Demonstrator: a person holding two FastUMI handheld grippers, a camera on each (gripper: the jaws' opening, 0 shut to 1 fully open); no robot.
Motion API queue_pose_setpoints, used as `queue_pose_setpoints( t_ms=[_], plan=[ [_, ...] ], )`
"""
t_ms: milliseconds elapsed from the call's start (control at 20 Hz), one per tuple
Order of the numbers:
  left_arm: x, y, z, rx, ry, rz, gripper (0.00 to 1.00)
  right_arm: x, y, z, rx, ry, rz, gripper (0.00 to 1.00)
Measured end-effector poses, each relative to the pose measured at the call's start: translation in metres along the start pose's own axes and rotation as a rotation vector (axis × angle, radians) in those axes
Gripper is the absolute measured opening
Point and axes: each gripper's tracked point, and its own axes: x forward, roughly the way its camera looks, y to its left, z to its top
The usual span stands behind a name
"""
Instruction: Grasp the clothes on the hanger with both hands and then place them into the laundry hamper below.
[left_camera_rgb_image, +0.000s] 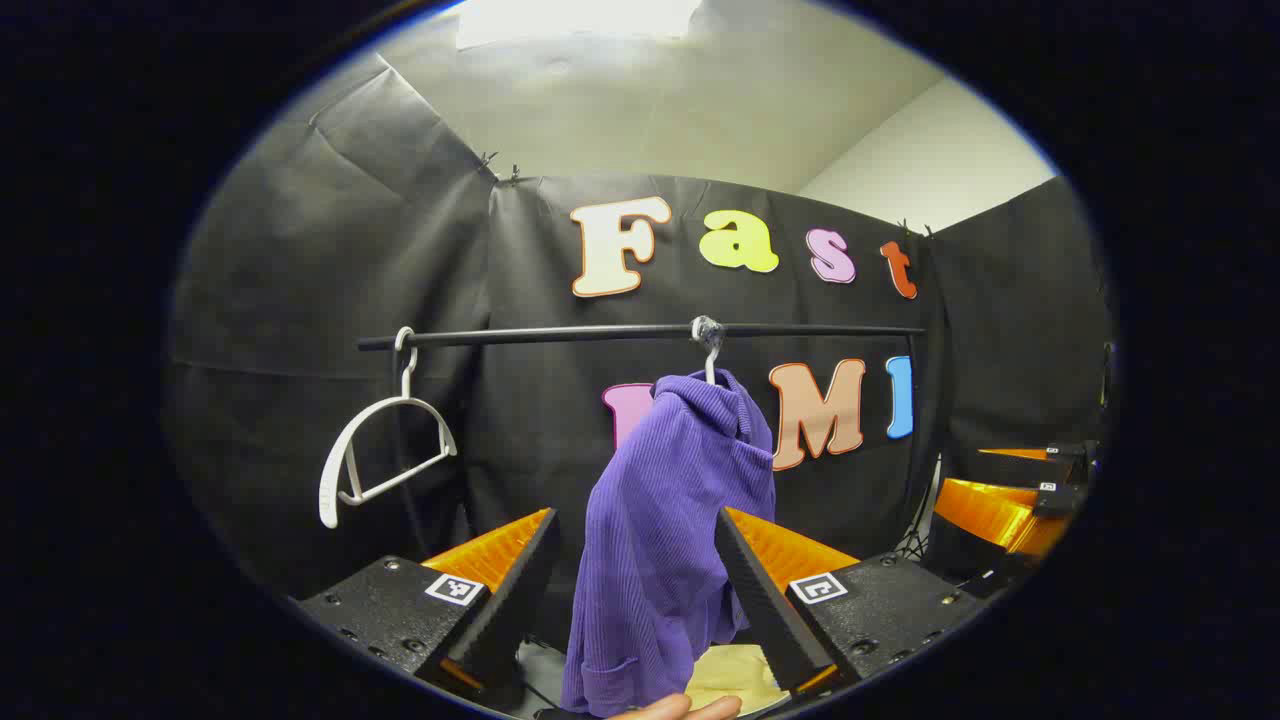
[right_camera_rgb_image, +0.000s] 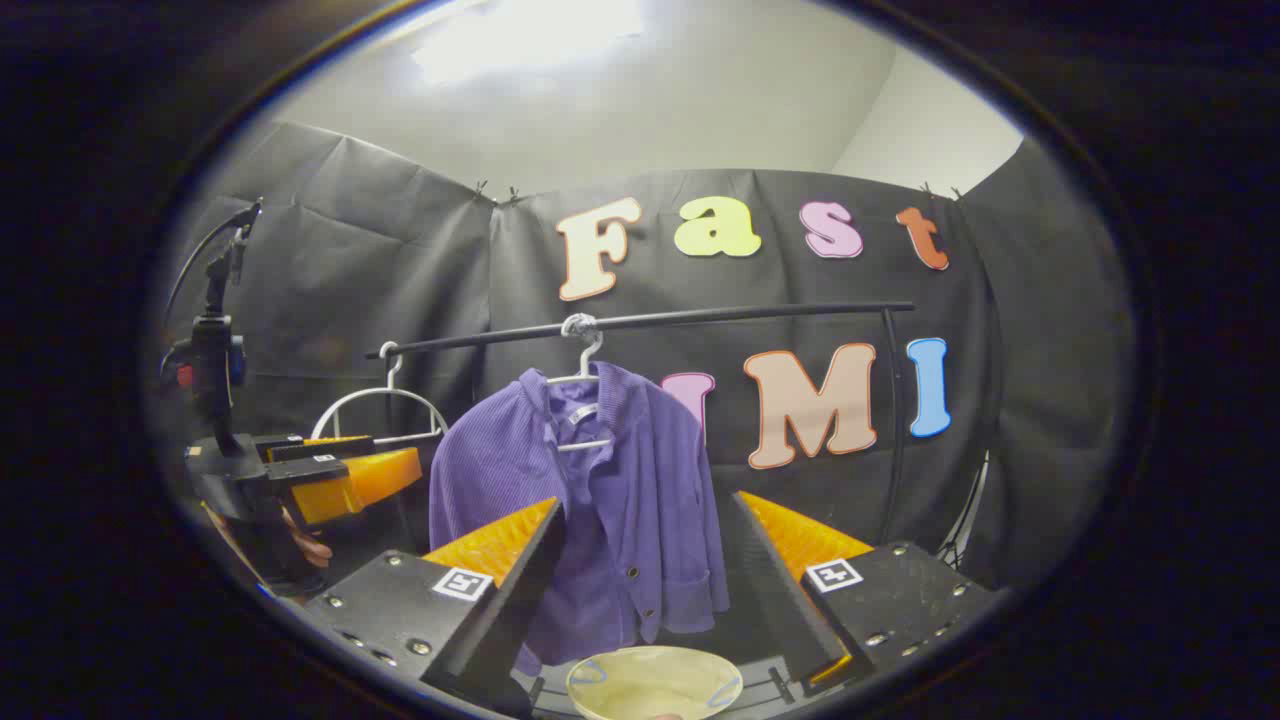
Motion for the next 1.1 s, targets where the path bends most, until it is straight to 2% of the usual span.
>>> queue_pose_setpoints(
  t_ms=[100, 300, 500, 750, 850, 900, 1100],
  plan=[
    [-0.001, 0.000, 0.000, -0.005, -0.001, 0.001, 0.92, -0.001, -0.001, 0.001, 0.007, -0.005, 0.002, 0.98],
    [-0.001, -0.001, 0.002, 0.004, -0.009, 0.000, 0.92, -0.014, -0.007, 0.012, 0.030, -0.044, 0.030, 1.00],
    [-0.003, 0.000, -0.002, 0.023, 0.013, -0.014, 0.92, -0.012, -0.007, 0.009, 0.025, -0.044, 0.021, 1.00],
    [-0.001, 0.002, -0.005, 0.014, 0.022, -0.004, 0.92, -0.001, -0.011, -0.009, 0.016, -0.023, 0.029, 1.00],
    [0.004, 0.003, -0.007, -0.010, 0.002, 0.029, 0.95, 0.006, -0.011, -0.017, 0.018, -0.017, 0.038, 1.00],
    [0.006, 0.002, -0.009, -0.010, -0.014, 0.041, 0.92, 0.010, -0.011, -0.023, 0.018, -0.012, 0.042, 0.98],
    [0.030, -0.013, -0.035, 0.011, -0.034, 0.075, 0.92, 0.035, -0.013, -0.055, -0.024, 0.021, 0.067, 0.98]
  ],
)
